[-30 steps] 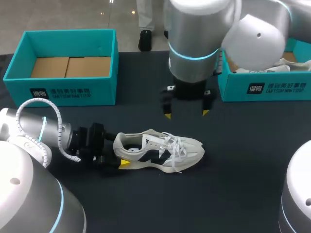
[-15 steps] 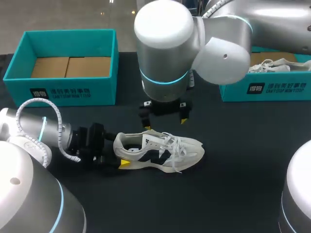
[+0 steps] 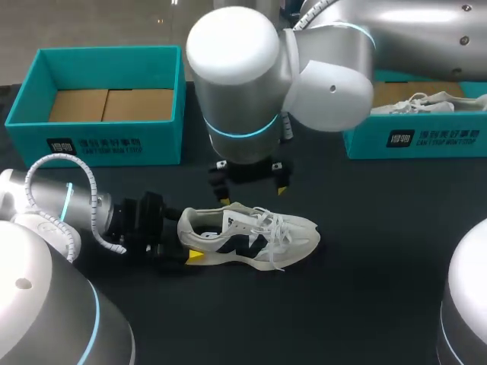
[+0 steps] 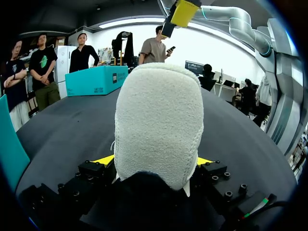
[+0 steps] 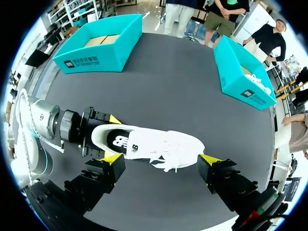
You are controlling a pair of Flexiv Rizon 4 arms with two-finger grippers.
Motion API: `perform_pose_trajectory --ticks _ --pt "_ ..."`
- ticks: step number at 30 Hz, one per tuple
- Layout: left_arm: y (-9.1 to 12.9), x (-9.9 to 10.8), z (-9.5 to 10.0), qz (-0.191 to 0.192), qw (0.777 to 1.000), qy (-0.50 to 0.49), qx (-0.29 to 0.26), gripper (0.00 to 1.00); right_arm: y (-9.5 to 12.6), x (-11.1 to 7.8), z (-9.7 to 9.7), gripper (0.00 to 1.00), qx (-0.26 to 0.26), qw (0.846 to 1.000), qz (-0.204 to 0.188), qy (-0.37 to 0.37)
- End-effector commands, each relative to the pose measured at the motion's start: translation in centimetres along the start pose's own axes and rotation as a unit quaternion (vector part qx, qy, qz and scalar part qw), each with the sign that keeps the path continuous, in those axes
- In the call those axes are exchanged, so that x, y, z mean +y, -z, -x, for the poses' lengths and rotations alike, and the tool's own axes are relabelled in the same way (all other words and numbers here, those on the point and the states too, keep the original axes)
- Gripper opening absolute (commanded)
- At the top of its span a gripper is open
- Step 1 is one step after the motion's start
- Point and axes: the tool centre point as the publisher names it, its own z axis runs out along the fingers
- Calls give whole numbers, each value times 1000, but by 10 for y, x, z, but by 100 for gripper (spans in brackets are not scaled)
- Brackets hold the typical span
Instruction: Take the shoe out of the shoebox, open the shoe tongue, remove and reinsert the insole, then place the shoe into the shoebox
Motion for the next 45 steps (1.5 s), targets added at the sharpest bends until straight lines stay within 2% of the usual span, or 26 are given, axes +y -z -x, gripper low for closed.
perform_pose_trajectory --ticks 1,9,15,24,35,36,39,40,41,44,45 --pt "-2 1 1 2 1000 0 0 0 -20 -3 -18 100 -26 999 -2 -23" --pt "-2 1 1 2 1000 0 0 0 -41 -2 -31 100 -51 997 -9 -56" --pt "-2 1 1 2 1000 0 0 0 -58 0 -43 100 -65 996 -28 -45" --pt "-2 1 1 2 1000 0 0 0 -71 -5 -56 100 -101 993 -43 -44" --pt "-2 1 1 2 1000 0 0 0 -88 -13 -52 100 -122 988 -75 -62" --pt "-2 1 1 2 1000 0 0 0 -90 -14 -51 88 -124 987 -79 -64" --pt "-2 1 1 2 1000 0 0 0 -92 -15 -49 80 -135 985 -87 -68" --pt "-2 1 1 2 1000 0 0 0 -92 -15 -47 75 -139 984 -90 -70" --pt "-2 1 1 2 1000 0 0 0 -91 -16 -45 47 -141 983 -90 -72" --pt "-2 1 1 2 1000 0 0 0 -89 -17 -43 36 -144 983 -92 -75" --pt "-2 1 1 2 1000 0 0 0 -86 -16 -42 27 -144 982 -92 -75"
